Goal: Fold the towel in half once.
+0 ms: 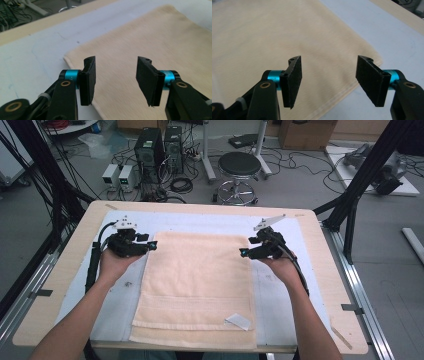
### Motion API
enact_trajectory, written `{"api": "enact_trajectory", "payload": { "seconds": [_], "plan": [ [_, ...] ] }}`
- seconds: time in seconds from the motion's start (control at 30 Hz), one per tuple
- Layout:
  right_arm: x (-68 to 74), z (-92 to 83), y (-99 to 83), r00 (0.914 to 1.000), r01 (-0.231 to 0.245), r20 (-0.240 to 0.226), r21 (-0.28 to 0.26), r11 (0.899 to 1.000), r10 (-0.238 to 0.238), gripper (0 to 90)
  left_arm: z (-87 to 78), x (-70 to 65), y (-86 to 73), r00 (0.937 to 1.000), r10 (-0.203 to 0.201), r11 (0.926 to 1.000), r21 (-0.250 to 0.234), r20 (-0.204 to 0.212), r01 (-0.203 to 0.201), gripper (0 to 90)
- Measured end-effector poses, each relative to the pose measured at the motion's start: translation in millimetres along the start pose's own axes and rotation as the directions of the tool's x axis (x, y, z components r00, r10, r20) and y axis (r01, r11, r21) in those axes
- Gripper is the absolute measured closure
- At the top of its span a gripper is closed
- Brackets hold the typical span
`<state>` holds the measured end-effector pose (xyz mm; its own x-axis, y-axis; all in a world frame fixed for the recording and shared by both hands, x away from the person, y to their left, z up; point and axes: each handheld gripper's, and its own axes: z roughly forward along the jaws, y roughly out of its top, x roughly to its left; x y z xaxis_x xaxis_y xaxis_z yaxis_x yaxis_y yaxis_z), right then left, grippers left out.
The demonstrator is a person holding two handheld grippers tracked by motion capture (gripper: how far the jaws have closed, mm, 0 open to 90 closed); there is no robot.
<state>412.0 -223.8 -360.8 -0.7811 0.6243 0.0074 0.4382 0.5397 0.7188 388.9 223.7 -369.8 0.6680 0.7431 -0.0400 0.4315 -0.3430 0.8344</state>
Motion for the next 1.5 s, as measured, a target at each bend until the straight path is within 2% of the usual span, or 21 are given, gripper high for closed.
{"api": "enact_trajectory", "payload": {
  "seconds": [0.1,0.17,0.33,0.5,0.57,0.67,0.73,0.83,0.93,1.03,1.07,1.13,1.17,1.23,1.33,1.37,1.4,1.5],
  "plan": [
    [15.2,-8.1,-9.6,0.9995,0.023,-0.02,-0.026,0.999,-0.024,35.4,-11.0,-12.7,-12.8,0.9997,0.019,0.9996,-0.023,0.018,-0.018,49.0],
    [26.2,-13.3,-17.0,0.9989,0.042,-0.022,-0.024,0.999,-0.043,34.5,-19.1,-21.9,-22.6,0.9989,0.04,0.9991,-0.018,0.023,-0.039,47.7],
    [45.3,-24.2,-38.0,0.9978,0.048,-0.044,-0.05,0.998,-0.05,32.7,-33.6,-40.7,-44.4,0.9968,0.068,0.9976,-0.019,0.043,-0.067,44.5],
    [69.5,-29.3,-59.6,0.9944,0.08,-0.065,-0.056,0.995,-0.084,31.1,-47.5,-59.4,-68.0,0.9957,0.053,0.9969,-0.062,0.077,-0.048,40.6],
    [78.5,-28.3,-69.3,0.9931,0.093,-0.067,-0.052,0.994,-0.097,31.2,-52.0,-66.7,-75.8,0.9948,0.058,0.9974,-0.048,0.084,-0.054,40.3],
    [91.9,-26.9,-84.8,0.9902,0.113,-0.077,-0.044,0.993,-0.116,31.9,-58.5,-78.6,-86.9,0.9903,0.07,0.997,-0.042,0.12,-0.065,40.0],
    [100.2,-25.7,-94.6,0.987,0.118,-0.103,-0.053,0.992,-0.123,34.0,-62.0,-86.0,-93.7,0.985,0.097,0.9952,-0.029,0.143,-0.093,40.3],
    [112.7,-21.4,-105.6,0.9795,0.149,-0.134,-0.021,0.989,-0.151,37.4,-62.3,-93.5,-104.3,0.9777,0.107,0.9941,-0.001,0.181,-0.108,46.0],
    [118.9,-16.5,-113.4,0.9719,0.173,-0.161,-0.007,0.985,-0.172,43.4,-61.7,-94.7,-108.3,0.9739,0.101,0.9942,0.016,0.203,-0.107,47.2],
    [119.4,-11.7,-118.9,0.9701,0.161,-0.184,0.001,0.987,-0.158,48.8,-60.2,-94.9,-111.3,0.9672,0.115,0.9916,0.031,0.227,-0.125,53.1],
    [119.3,-11.1,-120.3,0.9705,0.154,-0.187,-0.004,0.988,-0.152,50.8,-57.6,-95.2,-112.9,0.9626,0.124,0.9884,0.056,0.241,-0.141,55.6],
    [118.5,-10.7,-121.3,0.9705,0.148,-0.19,-0.012,0.989,-0.148,53.7,-50.6,-96.0,-115.8,0.9544,0.15,0.9759,0.116,0.258,-0.185,62.4],
    [118.0,-10.6,-121.8,0.9713,0.146,-0.187,-0.019,0.989,-0.147,55.6,-47.7,-97.0,-116.7,0.9497,0.176,0.9688,0.125,0.259,-0.214,65.0],
    [118.0,-11.0,-121.7,0.9716,0.149,-0.183,-0.019,0.989,-0.15,62.8,-46.0,-96.3,-115.2,0.9432,0.2,0.9635,0.122,0.265,-0.239,71.8],
    [119.4,-10.8,-120.0,0.9679,0.164,-0.19,-0.014,0.986,-0.164,72.3,-43.3,-96.7,-113.7,0.9419,0.206,0.9623,0.12,0.265,-0.244,79.3],
    [118.7,-10.4,-119.1,0.9644,0.169,-0.204,-0.014,0.986,-0.168,75.9,-43.0,-97.3,-113.4,0.9421,0.204,0.9631,0.119,0.266,-0.242,81.5],
    [119.4,-10.4,-118.3,0.9653,0.168,-0.201,-0.008,0.986,-0.166,78.6,-43.0,-97.1,-113.1,0.9408,0.209,0.9618,0.118,0.267,-0.247,83.4],
    [118.3,-11.2,-116.1,0.9631,0.17,-0.209,-0.016,0.985,-0.169,84.7,-45.3,-96.5,-111.9,0.9436,0.206,0.9645,0.109,0.259,-0.241,85.6]
  ]
}}
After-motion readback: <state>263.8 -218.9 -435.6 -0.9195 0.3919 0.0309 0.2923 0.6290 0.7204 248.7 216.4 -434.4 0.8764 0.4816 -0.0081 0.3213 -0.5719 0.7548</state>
